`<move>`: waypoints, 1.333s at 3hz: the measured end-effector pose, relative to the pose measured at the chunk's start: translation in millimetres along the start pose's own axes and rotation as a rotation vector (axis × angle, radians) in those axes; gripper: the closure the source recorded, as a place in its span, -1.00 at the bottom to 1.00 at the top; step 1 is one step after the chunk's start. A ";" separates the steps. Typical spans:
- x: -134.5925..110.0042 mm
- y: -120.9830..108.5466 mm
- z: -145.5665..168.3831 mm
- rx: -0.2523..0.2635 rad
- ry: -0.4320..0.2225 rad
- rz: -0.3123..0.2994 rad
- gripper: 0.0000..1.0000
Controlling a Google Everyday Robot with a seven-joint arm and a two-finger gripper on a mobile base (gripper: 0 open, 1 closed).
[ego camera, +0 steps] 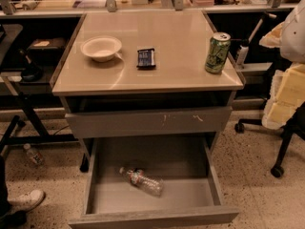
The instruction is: Pick water bottle from middle drawer and place on counter
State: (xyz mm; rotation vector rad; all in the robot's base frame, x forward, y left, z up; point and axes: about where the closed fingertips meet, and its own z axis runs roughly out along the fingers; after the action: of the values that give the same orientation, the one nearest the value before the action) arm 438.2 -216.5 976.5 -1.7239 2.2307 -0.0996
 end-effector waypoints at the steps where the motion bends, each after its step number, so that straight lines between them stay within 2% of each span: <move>1: -1.0 0.3 0.0 0.005 -0.003 -0.002 -1.00; 2: -0.8 13.1 28.4 -0.004 0.004 -0.004 -1.00; 4: -0.6 50.9 164.5 -0.057 0.055 0.066 -1.00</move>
Offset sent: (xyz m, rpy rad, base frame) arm -0.0146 0.0288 -0.1241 -0.0191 0.0556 0.0095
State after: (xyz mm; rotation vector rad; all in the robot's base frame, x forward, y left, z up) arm 438.9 -179.5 808.4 -1.6938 2.3492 -0.0705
